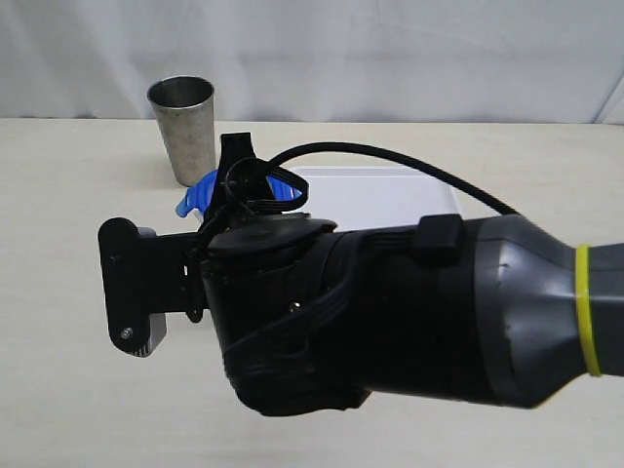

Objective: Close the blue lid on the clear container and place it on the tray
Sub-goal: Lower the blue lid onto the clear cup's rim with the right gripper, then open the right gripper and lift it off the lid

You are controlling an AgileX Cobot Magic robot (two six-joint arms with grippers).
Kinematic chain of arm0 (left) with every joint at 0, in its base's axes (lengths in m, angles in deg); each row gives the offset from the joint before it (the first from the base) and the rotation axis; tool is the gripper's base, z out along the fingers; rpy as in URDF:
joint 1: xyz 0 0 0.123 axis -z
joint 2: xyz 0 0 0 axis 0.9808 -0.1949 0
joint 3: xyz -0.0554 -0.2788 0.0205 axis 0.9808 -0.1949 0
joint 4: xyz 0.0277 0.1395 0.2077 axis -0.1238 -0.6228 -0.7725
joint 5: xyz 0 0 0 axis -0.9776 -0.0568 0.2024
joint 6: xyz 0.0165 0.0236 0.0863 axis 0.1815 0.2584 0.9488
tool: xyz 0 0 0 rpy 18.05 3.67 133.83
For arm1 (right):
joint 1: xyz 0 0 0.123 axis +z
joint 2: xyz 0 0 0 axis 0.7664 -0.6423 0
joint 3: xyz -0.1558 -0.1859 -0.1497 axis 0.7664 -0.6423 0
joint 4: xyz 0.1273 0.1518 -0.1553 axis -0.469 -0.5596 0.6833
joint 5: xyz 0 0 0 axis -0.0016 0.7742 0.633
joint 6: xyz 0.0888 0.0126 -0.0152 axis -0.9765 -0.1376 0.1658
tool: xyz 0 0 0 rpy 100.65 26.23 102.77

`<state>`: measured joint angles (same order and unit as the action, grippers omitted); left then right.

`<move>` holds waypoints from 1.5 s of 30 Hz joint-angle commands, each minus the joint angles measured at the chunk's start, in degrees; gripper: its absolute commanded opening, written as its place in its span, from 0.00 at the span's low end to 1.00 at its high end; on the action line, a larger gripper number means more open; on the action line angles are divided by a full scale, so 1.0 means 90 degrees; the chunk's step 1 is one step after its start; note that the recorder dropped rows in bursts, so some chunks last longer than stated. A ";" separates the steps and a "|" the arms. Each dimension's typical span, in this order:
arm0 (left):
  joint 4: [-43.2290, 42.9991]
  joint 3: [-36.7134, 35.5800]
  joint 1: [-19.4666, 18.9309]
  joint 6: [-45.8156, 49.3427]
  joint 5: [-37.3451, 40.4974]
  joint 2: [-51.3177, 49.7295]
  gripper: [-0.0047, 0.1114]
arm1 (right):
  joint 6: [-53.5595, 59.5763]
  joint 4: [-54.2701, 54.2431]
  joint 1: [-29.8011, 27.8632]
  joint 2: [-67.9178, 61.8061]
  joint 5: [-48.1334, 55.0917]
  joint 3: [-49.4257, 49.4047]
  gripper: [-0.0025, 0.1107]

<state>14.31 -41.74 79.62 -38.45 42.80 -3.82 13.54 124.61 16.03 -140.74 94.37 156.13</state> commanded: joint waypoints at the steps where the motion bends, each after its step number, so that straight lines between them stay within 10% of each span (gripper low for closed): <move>1: -0.0007 -0.0020 -0.0007 0.0000 -0.0078 0.0018 0.54 | 0.0031 -0.0053 0.0006 0.0019 0.0048 -0.0030 0.22; 8: -0.0007 -0.0020 -0.0007 0.0000 -0.0078 0.0018 0.54 | 0.0031 -0.0073 0.0006 0.0019 0.0165 -0.0030 0.50; 25: -0.0007 -0.0020 -0.0007 0.0000 -0.0078 0.0018 0.54 | 0.0048 -0.2255 0.0006 0.1710 0.0046 -0.0030 0.50; 33: -0.0007 -0.0020 -0.0007 0.0000 -0.0078 0.0018 0.54 | -0.0923 -0.2450 -0.0539 0.2559 0.0025 -0.0030 0.07; 45: -0.0007 -0.0020 -0.0007 0.0000 -0.0078 0.0018 0.54 | -0.1444 -0.3568 -0.3192 0.2823 -0.4266 -0.1472 0.06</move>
<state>14.31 -41.74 79.62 -38.45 42.80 -3.82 1.09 95.78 -8.34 -116.79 67.47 146.34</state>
